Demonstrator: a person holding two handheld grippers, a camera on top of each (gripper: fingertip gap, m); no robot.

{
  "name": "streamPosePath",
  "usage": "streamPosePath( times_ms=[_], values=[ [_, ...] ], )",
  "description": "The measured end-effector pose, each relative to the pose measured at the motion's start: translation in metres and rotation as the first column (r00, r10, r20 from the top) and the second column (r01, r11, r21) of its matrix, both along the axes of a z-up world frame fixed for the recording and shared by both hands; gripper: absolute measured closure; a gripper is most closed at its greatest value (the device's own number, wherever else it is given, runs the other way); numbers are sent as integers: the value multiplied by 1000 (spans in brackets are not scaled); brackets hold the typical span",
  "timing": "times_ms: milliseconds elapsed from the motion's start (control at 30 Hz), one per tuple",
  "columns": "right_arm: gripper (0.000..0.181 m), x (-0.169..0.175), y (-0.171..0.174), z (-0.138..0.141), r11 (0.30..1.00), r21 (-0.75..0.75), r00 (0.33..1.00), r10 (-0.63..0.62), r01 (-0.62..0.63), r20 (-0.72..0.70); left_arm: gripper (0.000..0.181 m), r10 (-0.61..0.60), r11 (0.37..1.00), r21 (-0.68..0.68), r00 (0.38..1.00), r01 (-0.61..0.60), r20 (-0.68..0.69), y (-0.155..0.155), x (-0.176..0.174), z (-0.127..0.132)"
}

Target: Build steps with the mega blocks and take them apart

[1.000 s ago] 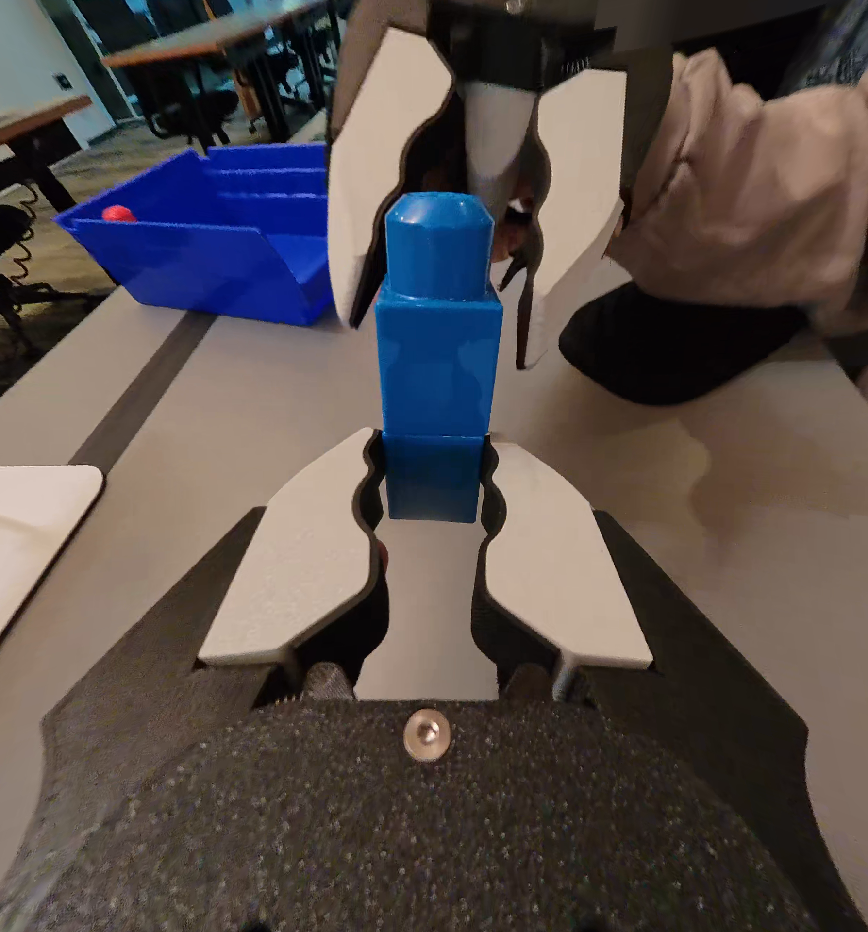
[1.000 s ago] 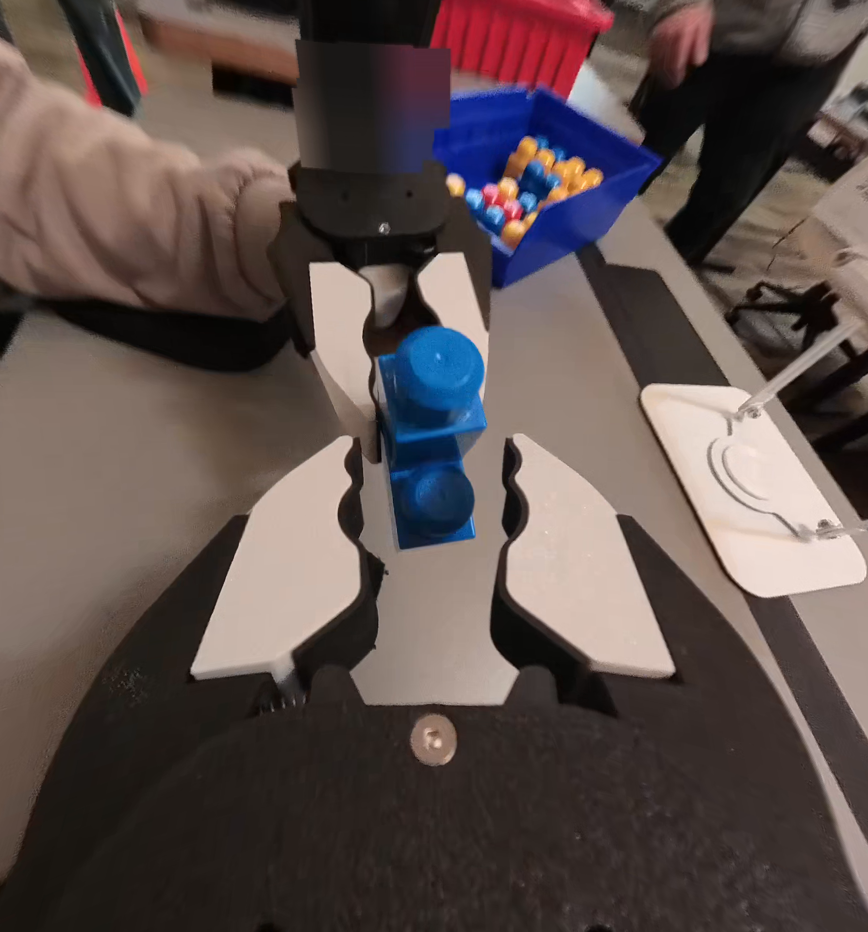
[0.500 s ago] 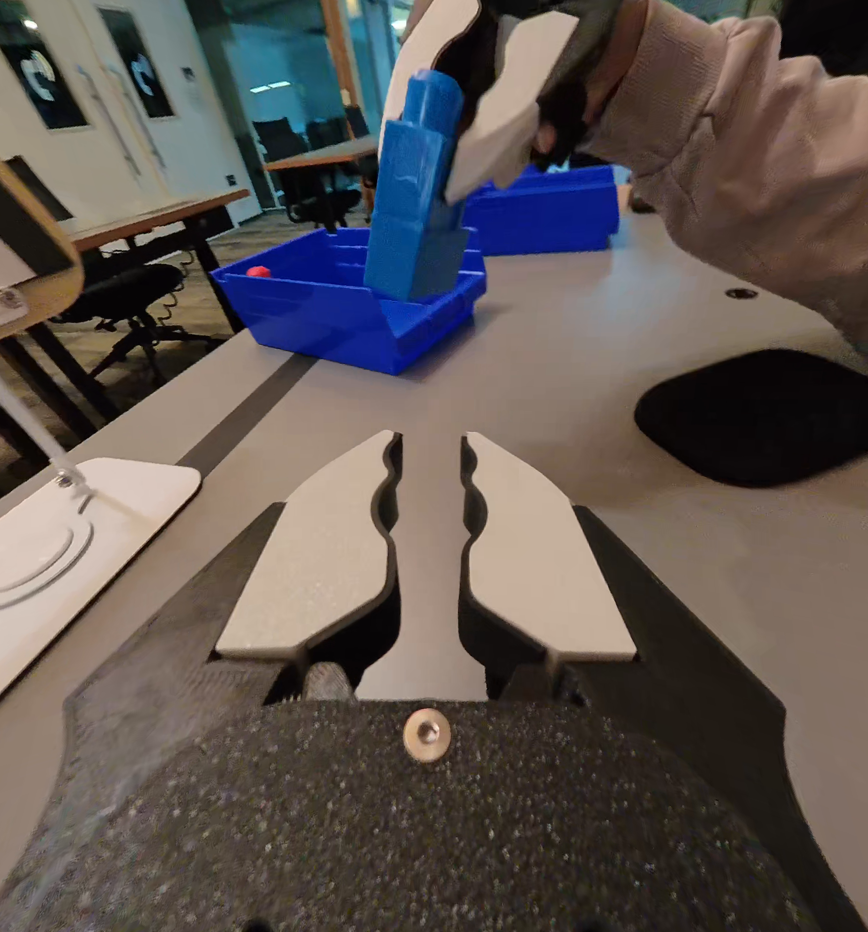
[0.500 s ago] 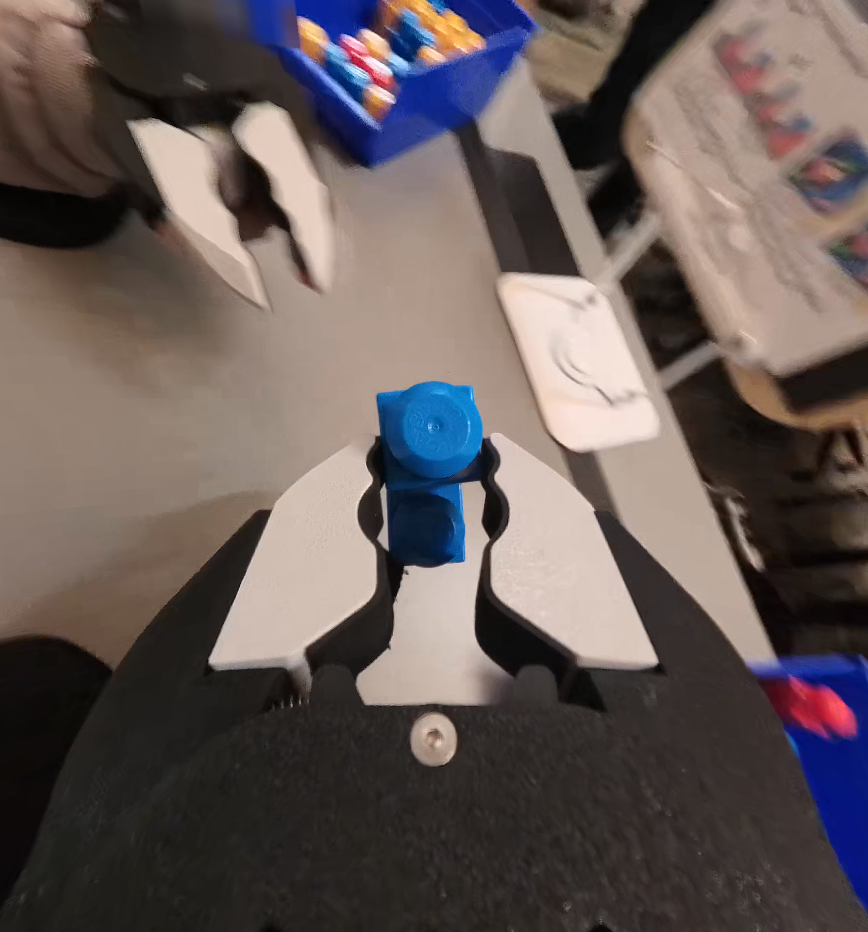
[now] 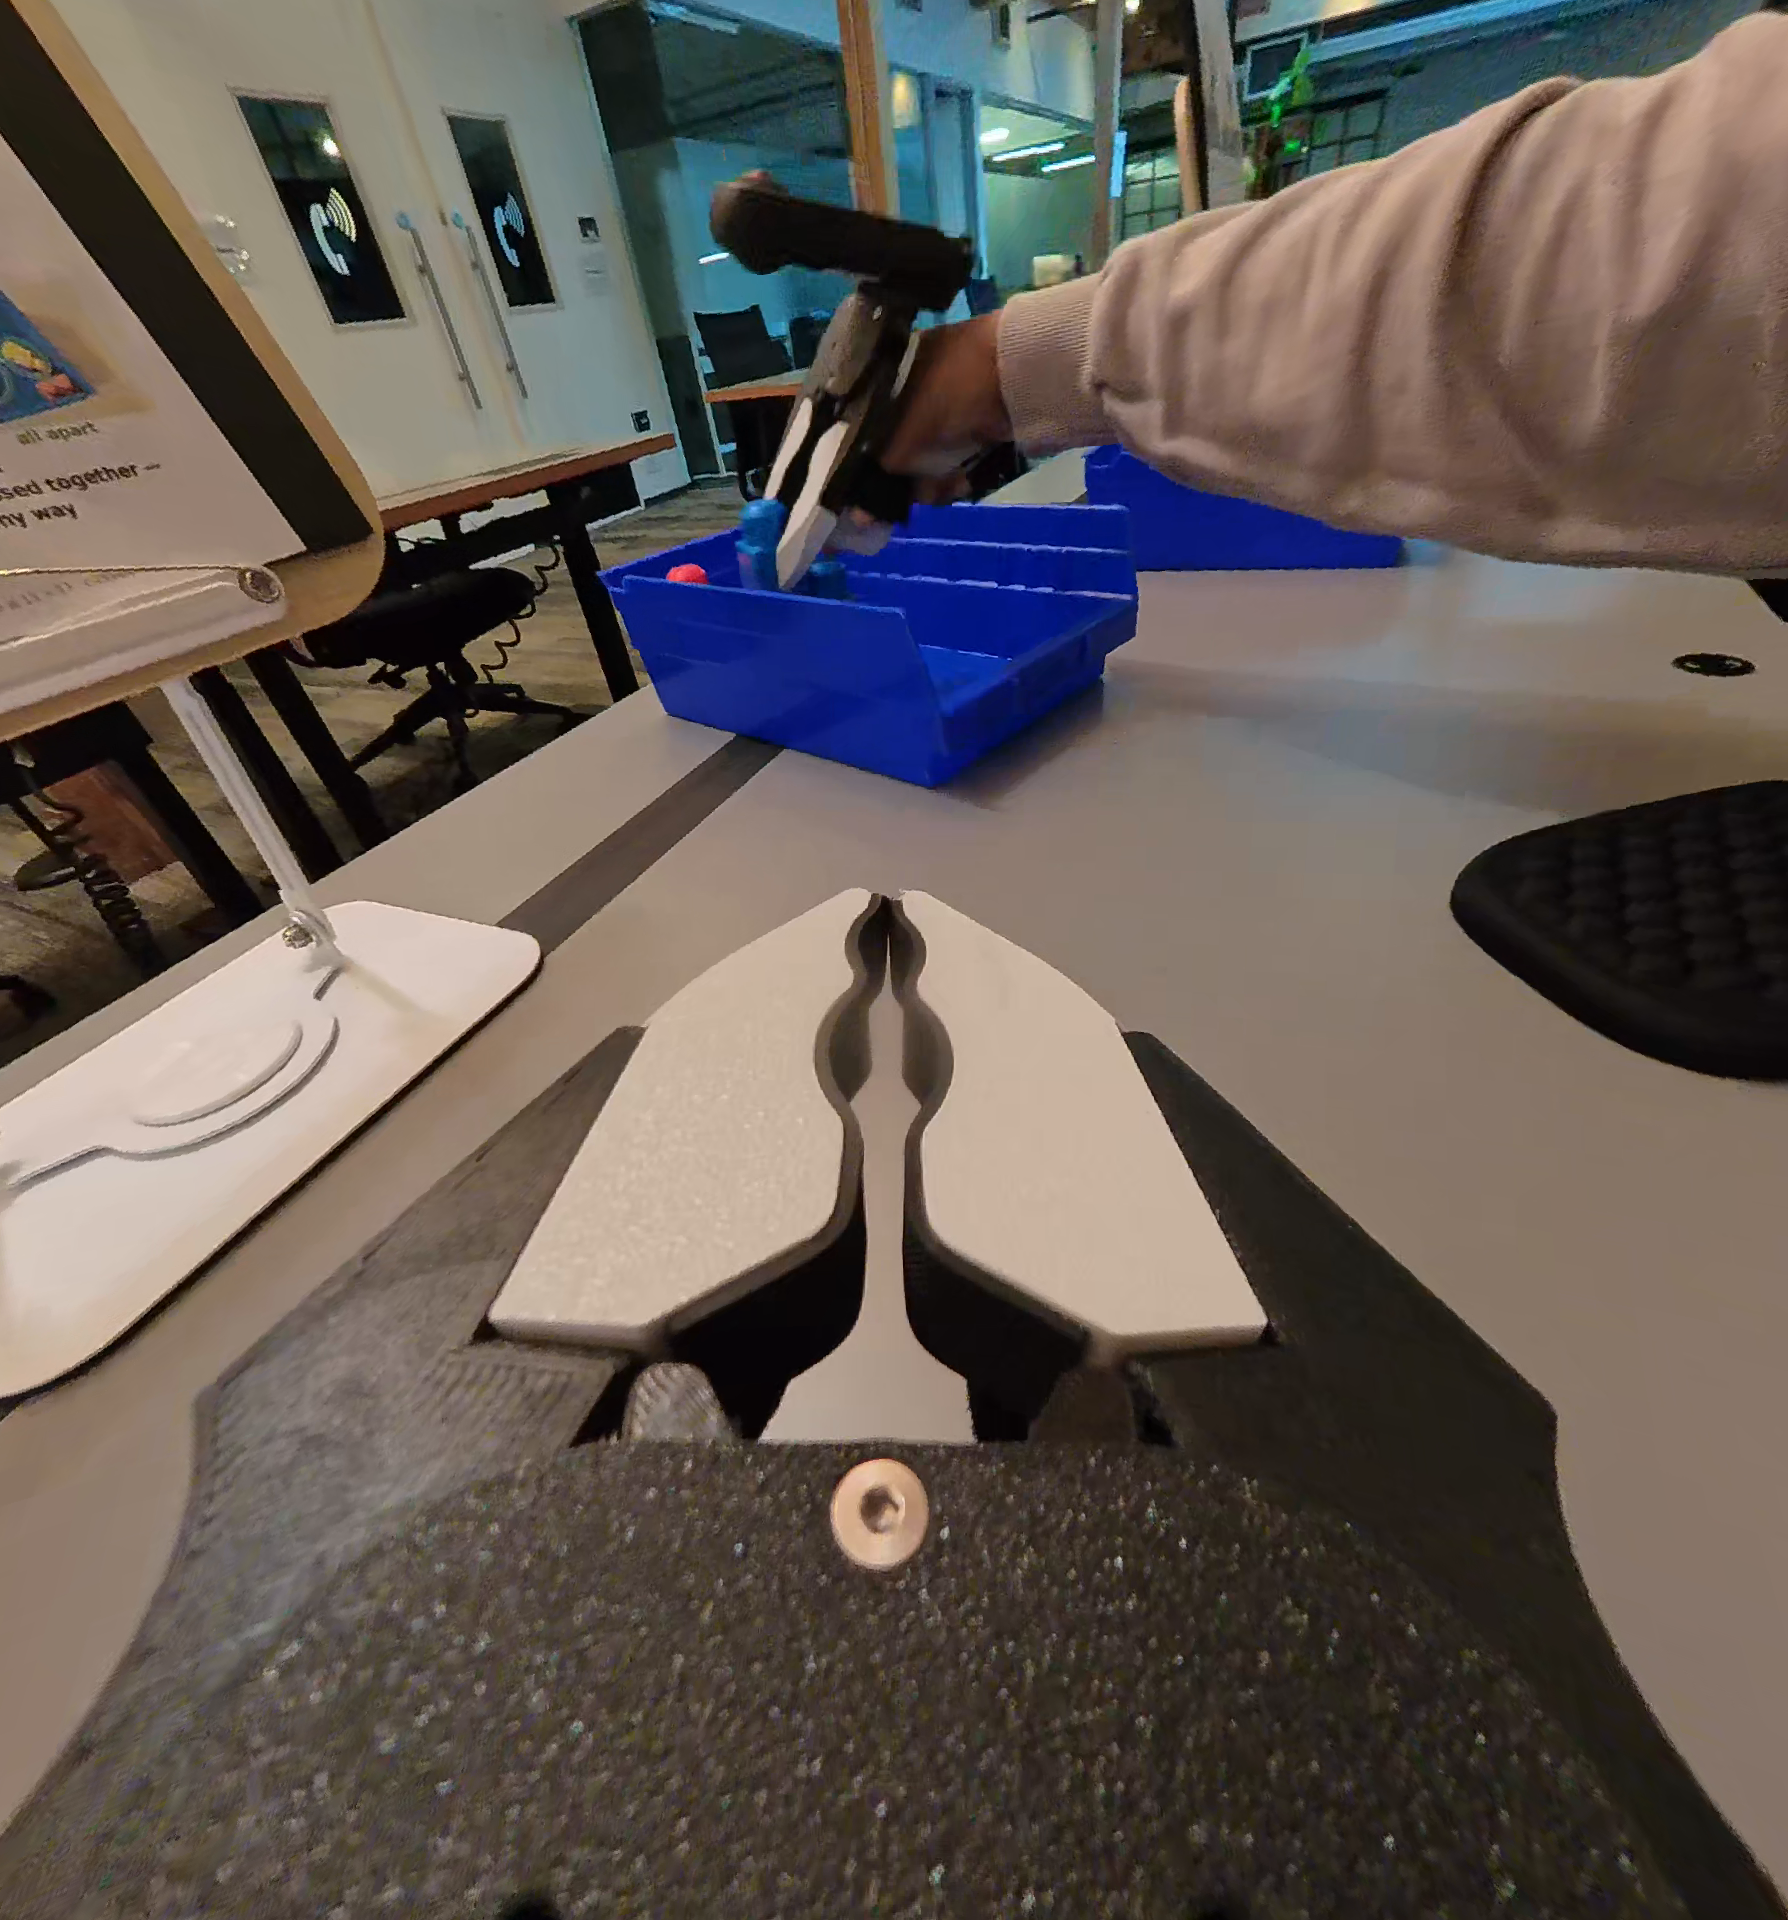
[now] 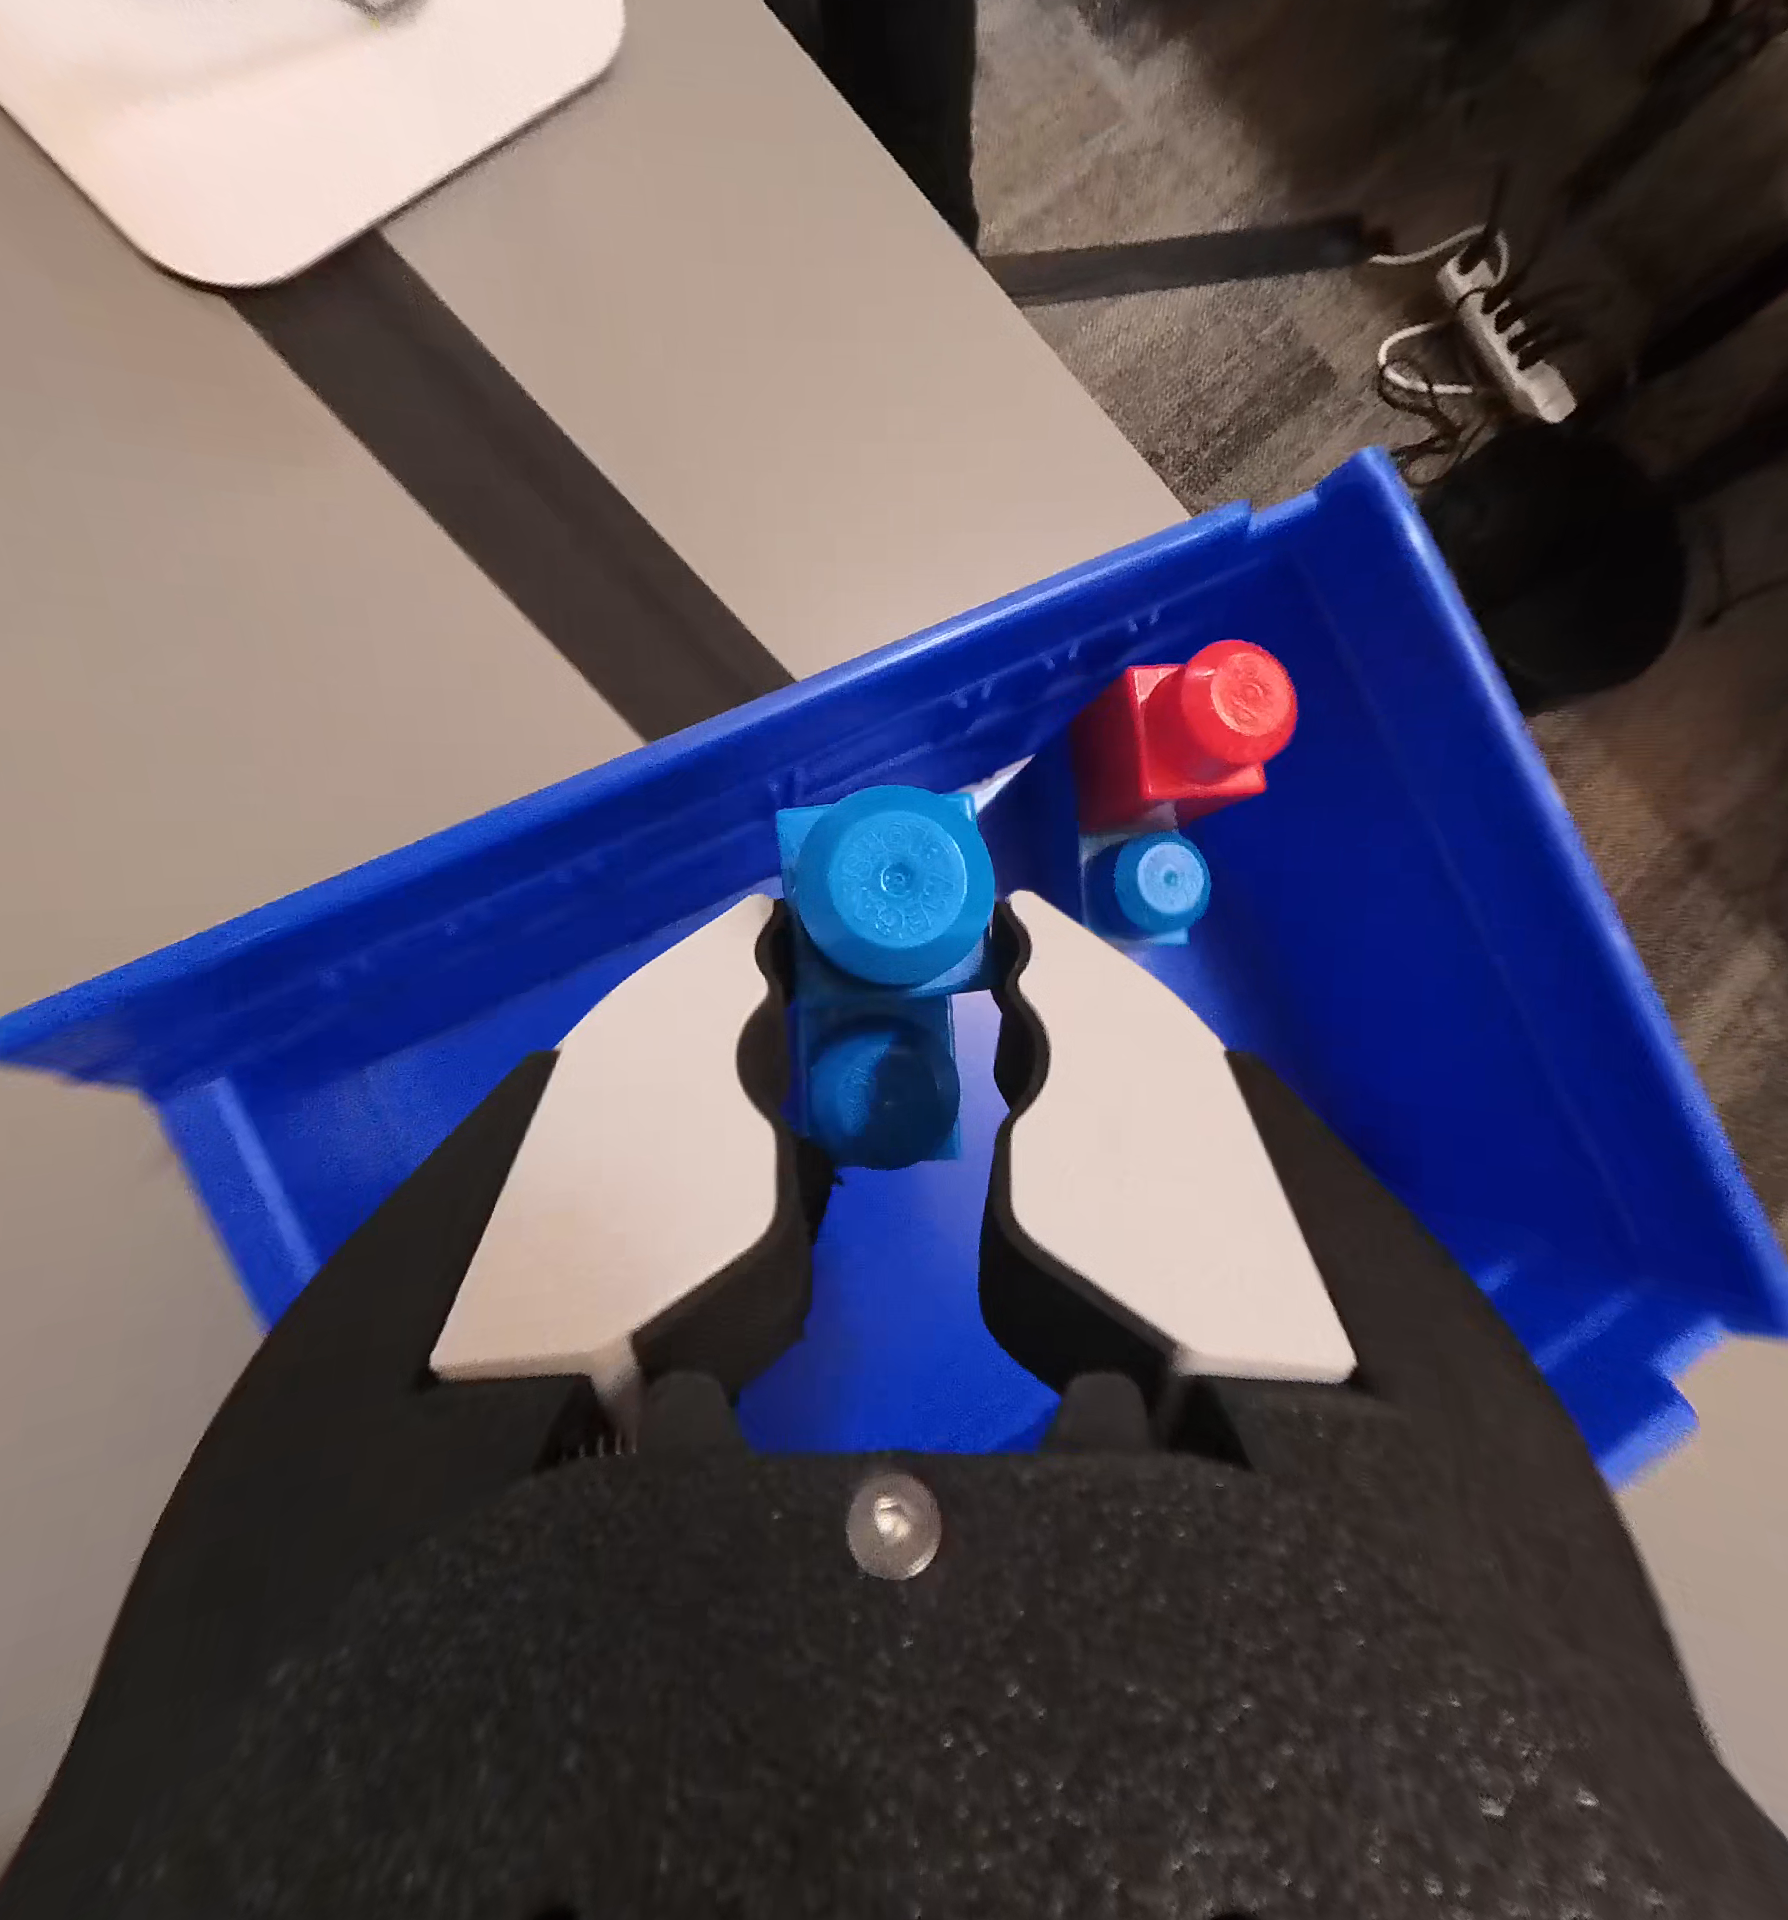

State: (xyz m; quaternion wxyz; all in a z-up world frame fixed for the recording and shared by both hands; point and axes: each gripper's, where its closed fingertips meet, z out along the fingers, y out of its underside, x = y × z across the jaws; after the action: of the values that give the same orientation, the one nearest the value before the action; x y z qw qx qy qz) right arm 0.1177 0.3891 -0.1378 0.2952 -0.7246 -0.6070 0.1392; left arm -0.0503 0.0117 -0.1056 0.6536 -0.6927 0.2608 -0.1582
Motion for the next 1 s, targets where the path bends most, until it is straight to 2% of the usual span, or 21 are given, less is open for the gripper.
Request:
streamPosePath(
  times_ms=[33,167,333,533,667,767,867,933,1000],
  values=[
    [145,-6,5,-10,1000,-12,1000,7,-7,-6,181,-3,1000,-5,1000,3,-4,0,0,-3],
    [145,-21,14,-45,998,-20,998,52,-52,46,181,-7,1000,-28,1000,7,-11,2,-3,-13],
    [145,-23,16,-48,992,-74,994,109,-106,32,181,-20,999,-43,1000,20,-7,3,-3,-17],
    [144,-24,17,-53,989,-48,987,140,-136,76,181,-31,998,-49,999,30,-27,2,1,-20],
    [129,-24,16,-52,993,-30,992,116,-114,56,181,-30,998,-58,999,28,-22,2,-1,-20],
    [128,-22,18,-25,993,68,996,92,-92,13,181,-21,998,-61,1000,21,-3,2,-4,-18],
    [133,-29,6,33,977,212,988,60,-29,-140,181,5,999,-52,1000,-4,6,4,-10,-14],
    [138,-41,-23,75,963,268,955,60,21,-291,181,22,999,-47,999,-21,26,5,-14,-11],
    [145,-58,-69,104,963,268,893,87,39,-442,181,37,998,-48,999,-35,40,6,-17,-9]
  ],
)
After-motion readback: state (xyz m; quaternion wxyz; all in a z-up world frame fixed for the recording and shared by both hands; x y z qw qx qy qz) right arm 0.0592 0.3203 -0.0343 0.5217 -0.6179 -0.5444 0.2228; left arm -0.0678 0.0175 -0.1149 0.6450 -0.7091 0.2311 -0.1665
